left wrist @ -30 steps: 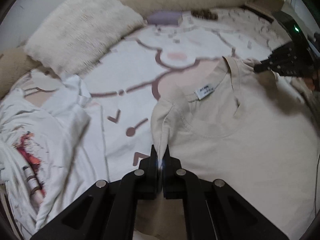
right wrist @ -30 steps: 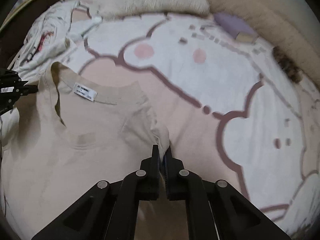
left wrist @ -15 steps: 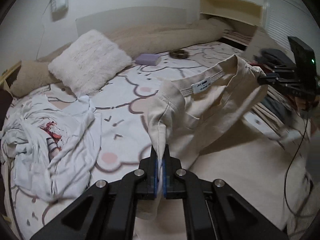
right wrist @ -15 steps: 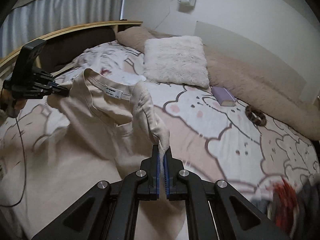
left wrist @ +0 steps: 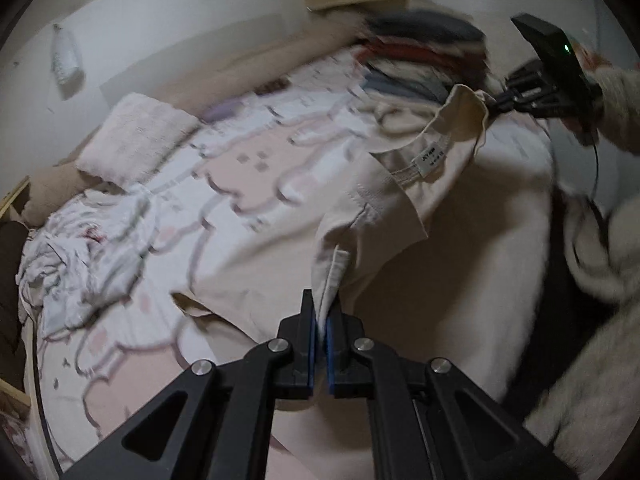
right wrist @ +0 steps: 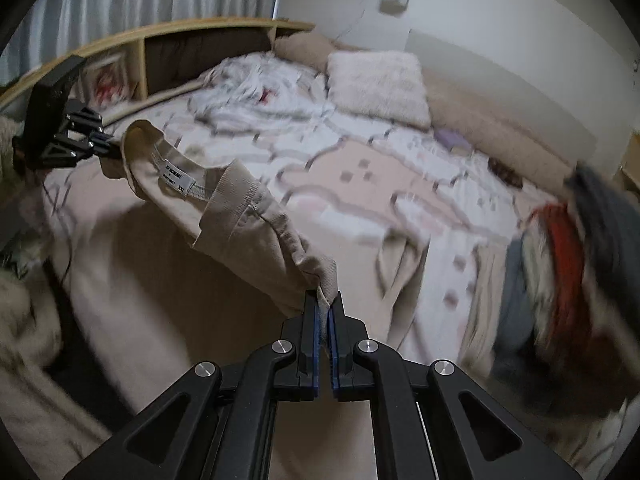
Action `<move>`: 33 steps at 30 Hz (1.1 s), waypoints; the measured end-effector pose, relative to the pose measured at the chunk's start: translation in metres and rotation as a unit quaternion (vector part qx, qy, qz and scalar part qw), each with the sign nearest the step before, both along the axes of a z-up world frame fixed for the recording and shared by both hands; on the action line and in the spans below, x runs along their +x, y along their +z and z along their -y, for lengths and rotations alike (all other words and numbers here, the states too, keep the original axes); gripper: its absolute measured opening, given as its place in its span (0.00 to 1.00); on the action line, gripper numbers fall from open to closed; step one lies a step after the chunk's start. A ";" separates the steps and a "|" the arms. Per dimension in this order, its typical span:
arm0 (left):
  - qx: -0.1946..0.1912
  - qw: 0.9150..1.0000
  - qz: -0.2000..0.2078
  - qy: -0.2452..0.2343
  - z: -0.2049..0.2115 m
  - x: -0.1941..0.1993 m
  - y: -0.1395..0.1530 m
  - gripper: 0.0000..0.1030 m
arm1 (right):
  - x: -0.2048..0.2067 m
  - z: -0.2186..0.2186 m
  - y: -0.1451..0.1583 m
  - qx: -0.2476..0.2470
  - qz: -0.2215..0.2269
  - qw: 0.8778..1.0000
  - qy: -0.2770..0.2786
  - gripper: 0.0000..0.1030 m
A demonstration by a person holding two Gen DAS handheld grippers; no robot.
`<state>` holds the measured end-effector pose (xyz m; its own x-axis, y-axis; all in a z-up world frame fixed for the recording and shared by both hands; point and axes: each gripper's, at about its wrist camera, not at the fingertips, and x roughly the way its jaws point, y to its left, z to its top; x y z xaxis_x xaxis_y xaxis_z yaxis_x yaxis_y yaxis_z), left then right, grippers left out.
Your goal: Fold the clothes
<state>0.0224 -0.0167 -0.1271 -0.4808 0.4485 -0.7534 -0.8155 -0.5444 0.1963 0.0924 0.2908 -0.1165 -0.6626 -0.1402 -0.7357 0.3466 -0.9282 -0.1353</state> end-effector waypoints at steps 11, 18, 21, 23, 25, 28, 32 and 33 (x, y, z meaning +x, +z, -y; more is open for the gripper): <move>-0.084 0.996 0.004 -0.035 0.005 0.068 -0.064 0.05 | 0.060 0.028 -0.079 0.084 0.027 0.995 0.040 0.05; -0.120 0.992 0.006 -0.036 0.016 0.088 -0.080 0.08 | 0.079 0.034 -0.097 0.141 0.019 0.987 0.078 0.05; -0.130 0.990 0.035 -0.027 0.024 0.092 -0.081 0.10 | 0.082 0.035 -0.100 0.152 0.033 0.984 0.082 0.05; -0.132 0.989 0.062 -0.014 0.033 0.094 -0.077 0.12 | 0.084 0.033 -0.097 0.148 0.051 0.985 0.078 0.08; -0.122 0.988 0.093 0.007 0.044 0.095 -0.068 0.20 | 0.086 0.026 -0.087 0.124 0.084 0.986 0.069 0.10; -0.070 0.991 0.107 0.049 0.056 0.088 -0.043 0.34 | 0.084 0.010 -0.063 0.071 0.119 0.989 0.042 0.10; 0.027 0.988 0.111 0.107 0.049 0.058 -0.015 0.37 | 0.067 0.000 -0.027 -0.012 0.084 0.996 -0.003 0.10; 0.041 0.986 0.114 0.115 0.044 0.050 -0.015 0.37 | 0.061 -0.001 -0.020 -0.032 0.074 0.997 -0.012 0.10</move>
<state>0.0720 -0.0605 -0.1417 -0.3995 0.4110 -0.8194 -0.6861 -0.7269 -0.0301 0.1535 0.2914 -0.1366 -0.5512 -0.1754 -0.8157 0.3361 -0.9415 -0.0248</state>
